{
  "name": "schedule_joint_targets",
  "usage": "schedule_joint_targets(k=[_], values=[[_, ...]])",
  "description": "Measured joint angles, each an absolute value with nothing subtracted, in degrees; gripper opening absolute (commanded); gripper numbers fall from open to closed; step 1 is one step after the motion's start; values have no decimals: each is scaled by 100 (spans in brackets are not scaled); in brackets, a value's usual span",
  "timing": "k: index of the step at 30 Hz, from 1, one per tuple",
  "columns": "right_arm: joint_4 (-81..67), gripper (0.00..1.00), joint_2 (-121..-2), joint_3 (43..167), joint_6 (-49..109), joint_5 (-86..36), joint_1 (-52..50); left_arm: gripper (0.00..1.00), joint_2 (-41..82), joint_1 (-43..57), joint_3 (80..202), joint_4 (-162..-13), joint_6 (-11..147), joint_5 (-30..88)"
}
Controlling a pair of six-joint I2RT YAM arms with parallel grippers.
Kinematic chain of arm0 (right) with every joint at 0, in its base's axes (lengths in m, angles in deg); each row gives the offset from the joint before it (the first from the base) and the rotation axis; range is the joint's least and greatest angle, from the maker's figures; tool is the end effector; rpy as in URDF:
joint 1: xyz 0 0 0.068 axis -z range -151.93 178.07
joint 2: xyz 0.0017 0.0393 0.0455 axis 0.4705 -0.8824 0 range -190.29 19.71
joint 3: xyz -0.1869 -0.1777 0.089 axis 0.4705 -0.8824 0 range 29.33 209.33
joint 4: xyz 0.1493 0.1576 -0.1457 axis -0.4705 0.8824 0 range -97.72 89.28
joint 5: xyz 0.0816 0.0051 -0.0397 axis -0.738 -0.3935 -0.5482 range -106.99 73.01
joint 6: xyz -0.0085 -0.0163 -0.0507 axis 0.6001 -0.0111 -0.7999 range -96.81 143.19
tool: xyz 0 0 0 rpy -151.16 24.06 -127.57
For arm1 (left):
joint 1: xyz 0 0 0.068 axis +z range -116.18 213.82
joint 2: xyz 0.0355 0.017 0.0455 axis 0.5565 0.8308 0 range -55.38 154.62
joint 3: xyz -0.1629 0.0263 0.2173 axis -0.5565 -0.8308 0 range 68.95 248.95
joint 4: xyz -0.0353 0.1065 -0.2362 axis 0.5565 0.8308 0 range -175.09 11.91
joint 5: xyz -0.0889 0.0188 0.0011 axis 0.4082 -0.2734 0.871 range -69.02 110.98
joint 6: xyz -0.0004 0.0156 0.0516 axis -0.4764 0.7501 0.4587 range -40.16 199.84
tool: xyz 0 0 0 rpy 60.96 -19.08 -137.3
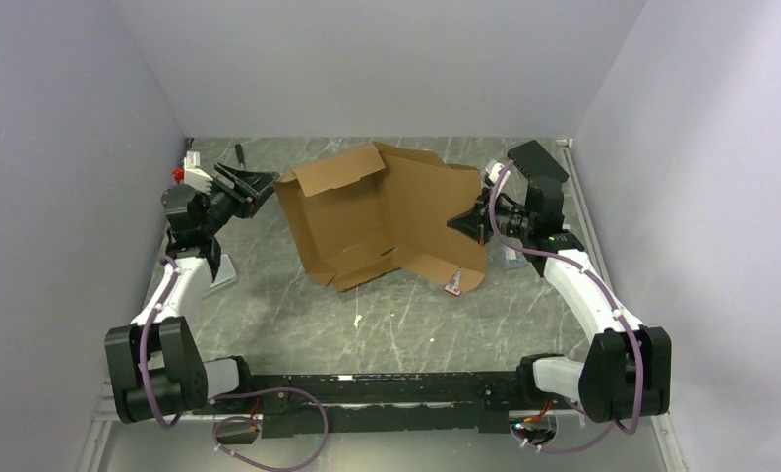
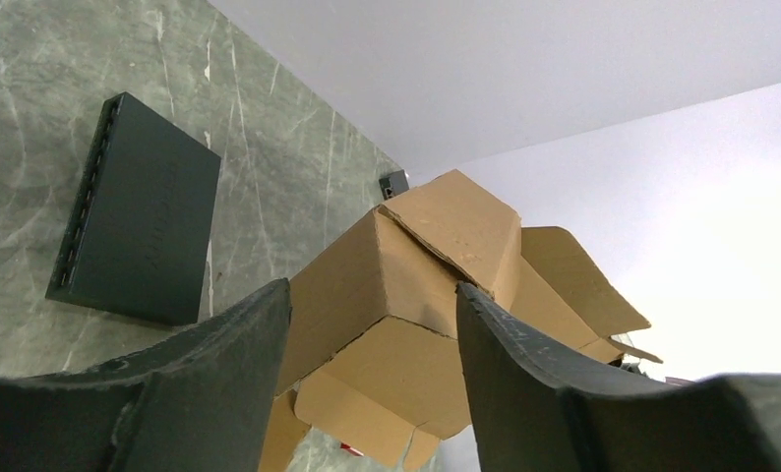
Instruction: Fold the paper box
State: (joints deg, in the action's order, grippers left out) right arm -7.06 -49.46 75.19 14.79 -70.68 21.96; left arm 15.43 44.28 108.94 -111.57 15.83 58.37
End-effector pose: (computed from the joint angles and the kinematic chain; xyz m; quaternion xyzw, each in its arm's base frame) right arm 0.2571 0.0563 0.2797 -0.3386 0.7110 0.3689 0.4937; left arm 0.2757 0.0290 0.2811 -0.2469 0.6849 -0.4999 0.4690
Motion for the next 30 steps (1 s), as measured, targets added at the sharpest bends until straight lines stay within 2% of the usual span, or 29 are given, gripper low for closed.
schedule_joint_targets(k=[8, 15, 30], values=[[-712, 0, -4950, 7519, 1479, -7074, 2185, 44, 1691, 4224, 10894, -11310, 1498, 5872], [-714, 0, -4953, 7519, 1481, -7109, 2174, 44, 1647, 4010, 10916, -11120, 1661, 5778], [-631, 0, -4806, 7493, 1361, -7179, 2115, 45, 1105, 3481, 11237, -9892, 1902, 4718]])
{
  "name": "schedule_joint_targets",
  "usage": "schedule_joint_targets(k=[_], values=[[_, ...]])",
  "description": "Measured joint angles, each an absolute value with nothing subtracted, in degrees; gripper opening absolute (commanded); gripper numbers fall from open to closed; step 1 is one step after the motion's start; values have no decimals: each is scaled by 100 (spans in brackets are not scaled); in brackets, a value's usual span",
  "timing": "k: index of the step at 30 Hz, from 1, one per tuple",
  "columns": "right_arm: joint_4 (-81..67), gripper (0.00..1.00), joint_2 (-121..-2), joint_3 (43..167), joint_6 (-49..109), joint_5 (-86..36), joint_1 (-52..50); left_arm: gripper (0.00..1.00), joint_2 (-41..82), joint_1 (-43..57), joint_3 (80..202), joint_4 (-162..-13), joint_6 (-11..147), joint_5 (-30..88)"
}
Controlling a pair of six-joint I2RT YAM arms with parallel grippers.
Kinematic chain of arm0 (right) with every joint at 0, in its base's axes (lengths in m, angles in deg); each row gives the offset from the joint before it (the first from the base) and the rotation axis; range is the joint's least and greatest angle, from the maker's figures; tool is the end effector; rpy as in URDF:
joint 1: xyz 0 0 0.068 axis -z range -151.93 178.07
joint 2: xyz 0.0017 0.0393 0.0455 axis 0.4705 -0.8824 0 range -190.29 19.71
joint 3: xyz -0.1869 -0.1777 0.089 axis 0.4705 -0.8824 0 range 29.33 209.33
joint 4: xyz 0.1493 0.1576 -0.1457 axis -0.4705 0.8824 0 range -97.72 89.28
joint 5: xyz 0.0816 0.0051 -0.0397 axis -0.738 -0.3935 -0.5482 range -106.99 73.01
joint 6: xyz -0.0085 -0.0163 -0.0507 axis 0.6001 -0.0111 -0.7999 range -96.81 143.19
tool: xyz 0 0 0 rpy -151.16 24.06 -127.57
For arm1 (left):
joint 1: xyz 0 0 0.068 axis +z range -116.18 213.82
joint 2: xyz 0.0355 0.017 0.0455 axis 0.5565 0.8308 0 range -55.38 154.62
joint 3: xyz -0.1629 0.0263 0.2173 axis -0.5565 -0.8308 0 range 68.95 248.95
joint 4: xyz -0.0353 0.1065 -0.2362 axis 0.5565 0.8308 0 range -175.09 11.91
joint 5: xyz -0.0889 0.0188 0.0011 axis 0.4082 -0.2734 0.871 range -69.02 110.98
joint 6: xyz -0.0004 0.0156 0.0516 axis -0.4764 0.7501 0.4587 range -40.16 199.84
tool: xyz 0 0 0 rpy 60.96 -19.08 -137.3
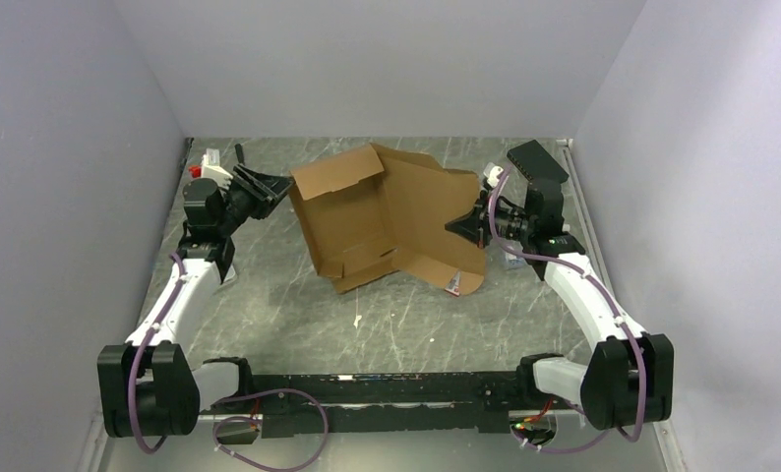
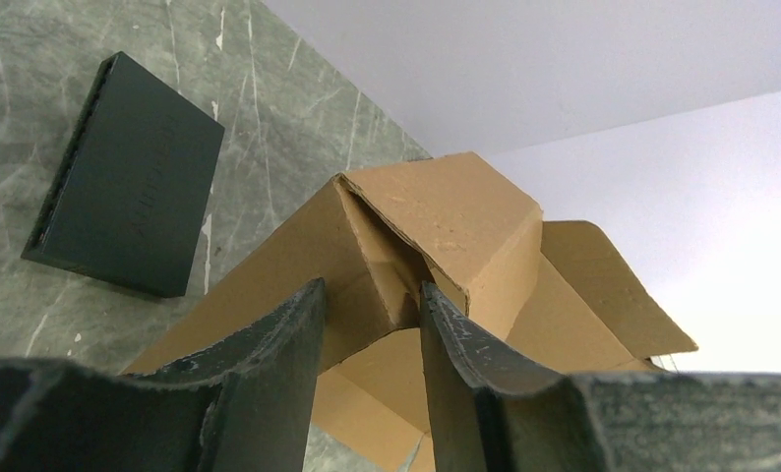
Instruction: Fold the paper box
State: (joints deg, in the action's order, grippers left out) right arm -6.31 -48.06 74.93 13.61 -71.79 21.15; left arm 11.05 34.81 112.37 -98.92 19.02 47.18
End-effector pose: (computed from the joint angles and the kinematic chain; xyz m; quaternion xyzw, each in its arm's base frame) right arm 0.2508 0.0597 0.2831 -0.3561 0.6989 0.3737 0.4951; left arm 0.2682 -0.0110 0.2981 -0.2549 0.7118 -0.4644 0.4612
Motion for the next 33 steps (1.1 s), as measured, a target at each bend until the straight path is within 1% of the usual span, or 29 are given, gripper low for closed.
schedule_joint_targets(k=[8, 16, 24, 33], values=[[-507, 0, -4601, 7452, 1225, -7278, 1960, 46, 1070, 3387, 11237, -9802, 1760, 4440], [-470, 0, -4590, 7452, 1166, -6845, 1840, 47, 939, 3258, 11235, -9826, 1539, 4281], [-472, 0, -4592, 7452, 1162, -6688, 1778, 48, 915, 3243, 11152, -10215, 1417, 4226], [-476, 0, -4603, 7452, 1162, -6677, 1774, 41, 935, 3199, 10667, -10862, 1222, 4123]])
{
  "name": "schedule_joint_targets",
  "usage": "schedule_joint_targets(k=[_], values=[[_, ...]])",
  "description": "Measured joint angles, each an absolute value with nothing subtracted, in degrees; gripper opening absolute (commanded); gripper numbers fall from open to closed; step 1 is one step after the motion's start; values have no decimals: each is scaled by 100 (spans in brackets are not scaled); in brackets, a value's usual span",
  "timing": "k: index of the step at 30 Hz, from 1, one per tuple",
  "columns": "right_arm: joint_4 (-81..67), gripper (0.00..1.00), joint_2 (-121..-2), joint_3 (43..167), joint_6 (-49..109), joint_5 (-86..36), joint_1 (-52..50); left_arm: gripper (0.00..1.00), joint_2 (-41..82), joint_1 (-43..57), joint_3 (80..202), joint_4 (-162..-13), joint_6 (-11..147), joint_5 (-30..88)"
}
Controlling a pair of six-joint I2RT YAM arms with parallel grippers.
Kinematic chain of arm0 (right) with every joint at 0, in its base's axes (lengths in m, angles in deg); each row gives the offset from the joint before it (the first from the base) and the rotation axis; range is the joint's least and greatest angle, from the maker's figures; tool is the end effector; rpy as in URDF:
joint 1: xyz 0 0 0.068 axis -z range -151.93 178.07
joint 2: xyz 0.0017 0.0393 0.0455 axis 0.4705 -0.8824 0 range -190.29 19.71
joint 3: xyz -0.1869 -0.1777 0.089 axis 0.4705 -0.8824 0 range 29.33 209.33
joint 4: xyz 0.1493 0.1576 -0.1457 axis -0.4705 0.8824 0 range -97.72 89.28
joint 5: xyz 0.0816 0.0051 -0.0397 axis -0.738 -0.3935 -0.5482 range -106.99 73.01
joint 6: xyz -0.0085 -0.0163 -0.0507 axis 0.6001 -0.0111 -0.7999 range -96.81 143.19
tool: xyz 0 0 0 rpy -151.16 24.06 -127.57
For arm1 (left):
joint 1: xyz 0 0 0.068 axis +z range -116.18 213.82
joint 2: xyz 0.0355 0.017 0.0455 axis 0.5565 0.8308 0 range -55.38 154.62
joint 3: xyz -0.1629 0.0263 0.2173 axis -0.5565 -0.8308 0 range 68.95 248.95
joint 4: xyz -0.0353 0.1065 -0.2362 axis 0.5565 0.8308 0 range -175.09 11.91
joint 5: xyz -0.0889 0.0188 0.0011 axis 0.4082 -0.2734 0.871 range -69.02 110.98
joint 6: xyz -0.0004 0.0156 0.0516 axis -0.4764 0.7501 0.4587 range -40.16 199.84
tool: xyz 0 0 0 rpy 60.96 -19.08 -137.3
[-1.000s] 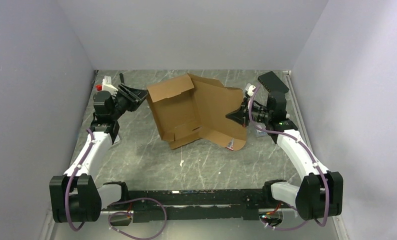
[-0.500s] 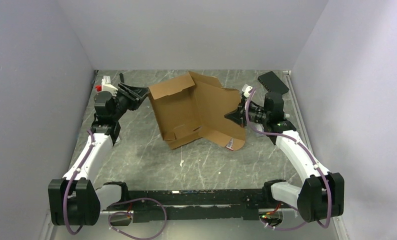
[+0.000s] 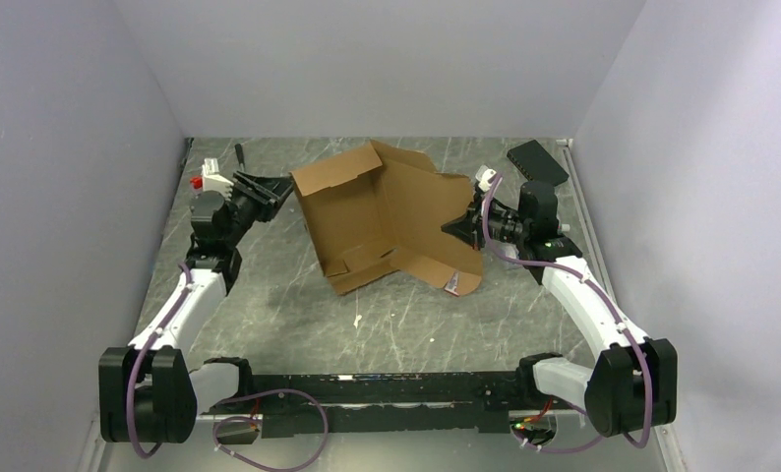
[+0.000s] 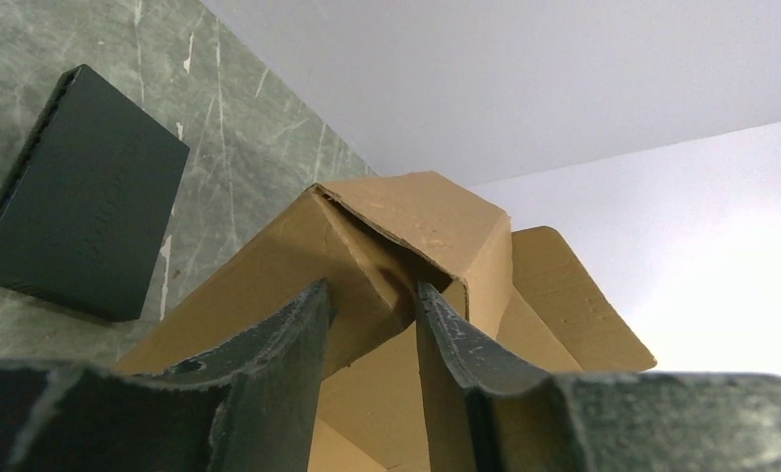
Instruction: Fold the paper box
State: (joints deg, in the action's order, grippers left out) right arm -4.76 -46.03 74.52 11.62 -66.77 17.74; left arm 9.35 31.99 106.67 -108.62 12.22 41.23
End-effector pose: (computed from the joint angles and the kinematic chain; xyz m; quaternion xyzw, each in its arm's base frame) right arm 0.2419 0.0717 0.2856 -0.3707 0.7010 0.3466 0.5011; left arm 0.2595 -0.0205 0.2879 -0.2883 0.6674 -0.4894 0.4816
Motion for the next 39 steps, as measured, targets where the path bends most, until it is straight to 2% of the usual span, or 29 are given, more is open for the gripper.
schedule_joint_targets(k=[17, 32, 39], values=[[-570, 0, -4688, 7454, 1164, -6696, 1774, 38, 902, 2922, 10000, -12021, 693, 3391], [-638, 0, -4738, 7454, 1164, -6696, 1774, 31, 863, 2732, 9462, -12967, 127, 2895], [-644, 0, -4747, 7454, 1164, -6696, 1774, 31, 926, 2629, 9281, -13378, -52, 2709]])
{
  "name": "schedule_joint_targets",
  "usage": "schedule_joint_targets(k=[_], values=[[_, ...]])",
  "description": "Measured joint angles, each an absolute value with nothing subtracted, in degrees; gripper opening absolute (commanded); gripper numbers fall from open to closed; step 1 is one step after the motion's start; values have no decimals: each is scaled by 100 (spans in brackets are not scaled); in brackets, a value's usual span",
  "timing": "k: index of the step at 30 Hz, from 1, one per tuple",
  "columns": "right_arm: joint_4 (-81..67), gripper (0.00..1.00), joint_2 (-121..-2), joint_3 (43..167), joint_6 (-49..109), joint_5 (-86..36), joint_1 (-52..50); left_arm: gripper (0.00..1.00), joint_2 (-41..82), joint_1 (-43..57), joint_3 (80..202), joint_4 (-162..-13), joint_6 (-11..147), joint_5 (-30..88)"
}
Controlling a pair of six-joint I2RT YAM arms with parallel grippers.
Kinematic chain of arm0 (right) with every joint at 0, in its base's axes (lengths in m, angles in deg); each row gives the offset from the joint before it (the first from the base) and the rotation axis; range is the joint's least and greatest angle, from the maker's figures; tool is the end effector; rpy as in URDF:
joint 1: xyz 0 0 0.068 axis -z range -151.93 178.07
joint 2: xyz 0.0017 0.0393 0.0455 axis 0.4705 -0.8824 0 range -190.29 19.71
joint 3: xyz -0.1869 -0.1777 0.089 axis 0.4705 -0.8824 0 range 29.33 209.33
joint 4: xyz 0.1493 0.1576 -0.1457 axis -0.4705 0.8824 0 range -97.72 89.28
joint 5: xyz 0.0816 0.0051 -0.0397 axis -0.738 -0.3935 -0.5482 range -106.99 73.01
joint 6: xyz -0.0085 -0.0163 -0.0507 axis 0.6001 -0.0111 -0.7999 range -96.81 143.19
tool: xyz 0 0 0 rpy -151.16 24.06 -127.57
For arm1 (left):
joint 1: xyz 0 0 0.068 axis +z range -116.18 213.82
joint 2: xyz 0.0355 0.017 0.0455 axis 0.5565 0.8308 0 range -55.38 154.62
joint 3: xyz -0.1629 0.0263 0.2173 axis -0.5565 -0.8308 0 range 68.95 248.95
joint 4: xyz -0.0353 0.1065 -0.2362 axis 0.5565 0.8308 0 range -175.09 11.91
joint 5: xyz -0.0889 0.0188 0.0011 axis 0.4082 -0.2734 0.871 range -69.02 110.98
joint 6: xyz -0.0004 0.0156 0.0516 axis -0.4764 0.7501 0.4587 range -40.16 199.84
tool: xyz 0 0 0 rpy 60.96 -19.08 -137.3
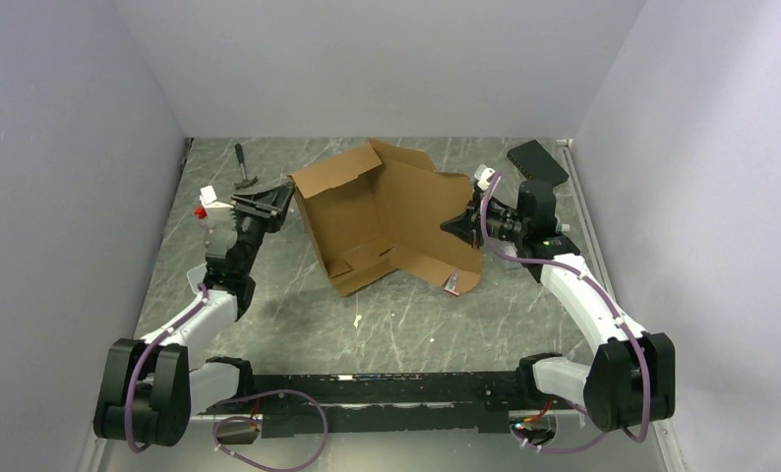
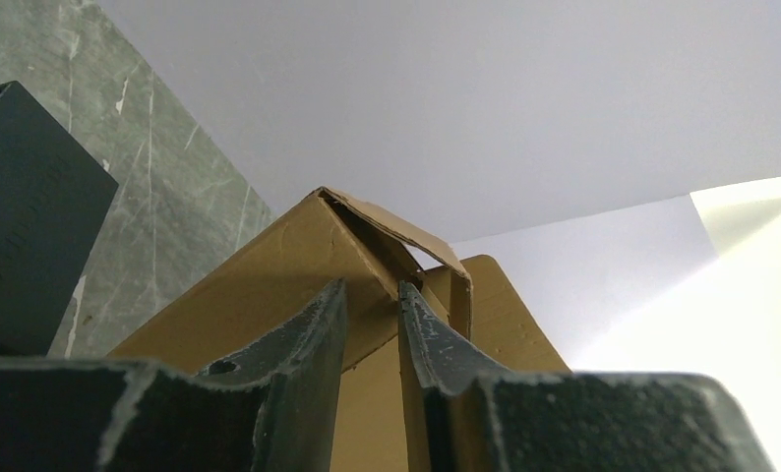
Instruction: Fold the paper box
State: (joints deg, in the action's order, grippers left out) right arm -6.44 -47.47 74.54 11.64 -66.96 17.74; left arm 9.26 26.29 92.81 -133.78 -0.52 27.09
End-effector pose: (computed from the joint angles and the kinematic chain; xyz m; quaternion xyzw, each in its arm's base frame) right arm 0.2472 0.0727 0.2825 -0.3718 0.6990 0.3474 0.5024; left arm 0.2375 -0.0351 0.2525 -0.3570 0.5516 -0.5477 0.5180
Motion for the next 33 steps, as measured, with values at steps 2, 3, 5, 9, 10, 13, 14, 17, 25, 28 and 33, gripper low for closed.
schedule_joint_targets(k=[2, 3, 5, 9, 10, 13, 14, 17, 25, 28, 33], values=[[-649, 0, -4747, 7454, 1164, -6696, 1774, 31, 939, 2609, 9237, -13489, -85, 2676], [-649, 0, -4747, 7454, 1164, -6696, 1774, 31, 950, 2605, 9224, -13537, -91, 2670], [-649, 0, -4749, 7454, 1164, -6694, 1774, 32, 994, 2605, 9215, -13658, -89, 2670], [-649, 0, -4749, 7454, 1164, -6696, 1774, 33, 1108, 2605, 9183, -13929, -85, 2685], [-649, 0, -4749, 7454, 1164, -6696, 1774, 34, 1134, 2605, 9156, -14023, -83, 2692], [-655, 0, -4760, 7454, 1164, -6696, 1774, 35, 1191, 2605, 9073, -14261, -83, 2707], [-662, 0, -4765, 7454, 1164, -6698, 1774, 36, 1204, 2605, 9045, -14322, -85, 2709], [-675, 0, -4776, 7456, 1164, -6696, 1774, 38, 1269, 2605, 8949, -14589, -85, 2711], [-677, 0, -4780, 7458, 1164, -6696, 1774, 49, 1488, 2605, 8898, -15056, -81, 2725], [-679, 0, -4782, 7458, 1162, -6696, 1774, 50, 1497, 2605, 8885, -15135, -72, 2742], [-684, 0, -4787, 7458, 1162, -6696, 1774, 50, 1573, 2605, 8885, -15371, -39, 2788]])
